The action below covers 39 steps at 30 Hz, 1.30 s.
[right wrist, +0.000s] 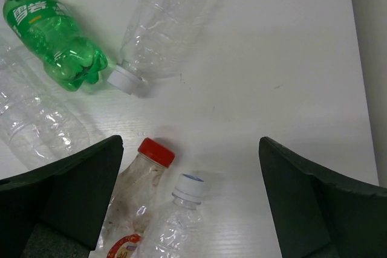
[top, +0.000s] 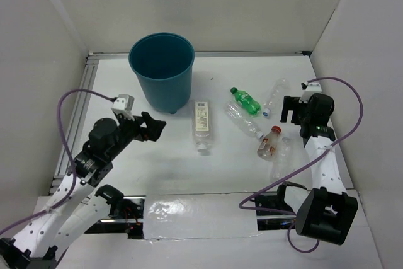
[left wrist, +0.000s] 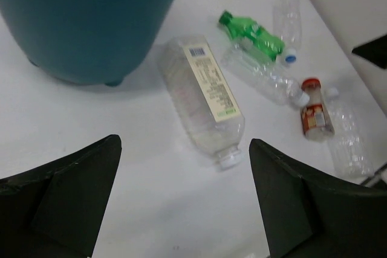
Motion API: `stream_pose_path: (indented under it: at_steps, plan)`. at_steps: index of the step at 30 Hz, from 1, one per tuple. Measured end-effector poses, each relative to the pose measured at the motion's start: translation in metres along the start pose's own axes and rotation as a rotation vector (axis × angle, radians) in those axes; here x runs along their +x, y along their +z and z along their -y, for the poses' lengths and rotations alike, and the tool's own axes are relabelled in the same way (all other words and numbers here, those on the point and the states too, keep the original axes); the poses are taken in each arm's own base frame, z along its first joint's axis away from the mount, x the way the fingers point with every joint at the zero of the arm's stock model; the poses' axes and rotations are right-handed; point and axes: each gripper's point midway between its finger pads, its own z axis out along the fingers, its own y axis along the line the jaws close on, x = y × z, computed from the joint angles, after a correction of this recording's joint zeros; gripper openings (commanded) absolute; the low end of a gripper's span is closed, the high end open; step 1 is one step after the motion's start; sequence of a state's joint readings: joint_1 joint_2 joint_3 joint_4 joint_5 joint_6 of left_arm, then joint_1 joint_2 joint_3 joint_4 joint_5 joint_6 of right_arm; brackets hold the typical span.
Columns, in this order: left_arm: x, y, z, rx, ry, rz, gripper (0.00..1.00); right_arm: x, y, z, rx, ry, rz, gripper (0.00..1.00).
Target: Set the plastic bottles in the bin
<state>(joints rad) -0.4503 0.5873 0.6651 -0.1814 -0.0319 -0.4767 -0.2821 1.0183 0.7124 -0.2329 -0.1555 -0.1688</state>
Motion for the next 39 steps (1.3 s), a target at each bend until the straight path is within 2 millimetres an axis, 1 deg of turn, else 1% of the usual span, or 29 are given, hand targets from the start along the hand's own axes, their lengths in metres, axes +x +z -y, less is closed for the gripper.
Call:
stream_pose_path:
  at_steps: [7, 9, 10, 11, 12, 13, 14, 15, 16, 17, 18, 19, 20, 25, 29, 31, 33, 35, 37, 39]
  plan:
    - [0.057, 0.022, 0.021, 0.067, 0.028, -0.226, 1.0, 0.004, 0.001, -0.005, -0.03, -0.005, -0.013, 1.0]
    - [0.07, 0.028, 0.036, 0.095, 0.056, -0.281, 1.0, 0.005, 0.002, -0.007, -0.045, -0.014, -0.015, 1.0]
    - [0.078, 0.03, 0.049, 0.118, 0.075, -0.311, 1.0, 0.005, 0.002, -0.008, -0.055, -0.028, -0.018, 1.0]
    - [0.084, 0.033, 0.059, 0.131, 0.097, -0.333, 0.96, 0.007, 0.002, -0.01, -0.069, -0.045, -0.021, 0.97]
    - [0.089, 0.037, 0.072, 0.142, 0.119, -0.352, 0.9, 0.007, 0.001, -0.011, -0.081, -0.061, -0.023, 0.67]
    - [0.095, 0.041, 0.084, 0.149, 0.14, -0.375, 0.62, 0.008, 0.001, -0.013, -0.097, -0.081, -0.024, 0.01]
    - [0.098, 0.046, 0.093, 0.145, 0.147, -0.39, 0.45, 0.009, 0.001, -0.015, -0.108, -0.094, -0.025, 0.0]
    - [0.102, 0.054, 0.102, 0.123, 0.155, -0.402, 0.4, 0.01, 0.0, -0.017, -0.117, -0.092, -0.028, 0.0]
    - [0.105, 0.062, 0.106, 0.099, 0.155, -0.407, 0.46, 0.011, 0.0, -0.018, -0.125, -0.09, -0.034, 0.25]
    - [0.107, 0.07, 0.108, 0.065, 0.162, -0.409, 0.62, 0.013, -0.001, -0.019, -0.131, -0.085, -0.041, 0.51]
    - [0.11, 0.078, 0.107, 0.027, 0.166, -0.41, 0.8, 0.014, -0.001, -0.02, -0.136, -0.084, -0.046, 0.7]
    - [0.112, 0.084, 0.107, -0.01, 0.163, -0.409, 0.95, 0.016, -0.002, -0.021, -0.143, -0.086, -0.052, 0.84]
    - [0.115, 0.092, 0.106, -0.055, 0.157, -0.407, 1.0, 0.017, -0.002, -0.022, -0.15, -0.093, -0.057, 0.97]
    - [0.128, 0.125, 0.098, -0.231, 0.148, -0.408, 1.0, 0.024, -0.004, -0.027, -0.177, -0.092, -0.081, 1.0]
    - [0.141, 0.16, 0.096, -0.385, 0.117, -0.407, 1.0, 0.027, -0.003, -0.028, -0.188, -0.087, -0.099, 1.0]
    - [0.154, 0.171, 0.084, -0.453, 0.126, -0.417, 1.0, 0.027, -0.003, -0.03, -0.195, -0.086, -0.1, 1.0]
    - [0.167, 0.178, 0.066, -0.519, 0.142, -0.442, 1.0, 0.026, -0.003, -0.03, -0.2, -0.086, -0.097, 1.0]
    - [0.166, 0.185, 0.044, -0.598, 0.143, -0.433, 1.0, 0.026, -0.003, -0.031, -0.202, -0.086, -0.097, 1.0]
    - [0.169, 0.19, 0.027, -0.642, 0.126, -0.441, 1.0, 0.026, -0.003, -0.031, -0.204, -0.086, -0.097, 1.0]
    - [0.174, 0.191, 0.011, -0.683, 0.128, -0.457, 0.96, 0.026, -0.003, -0.031, -0.204, -0.086, -0.097, 1.0]
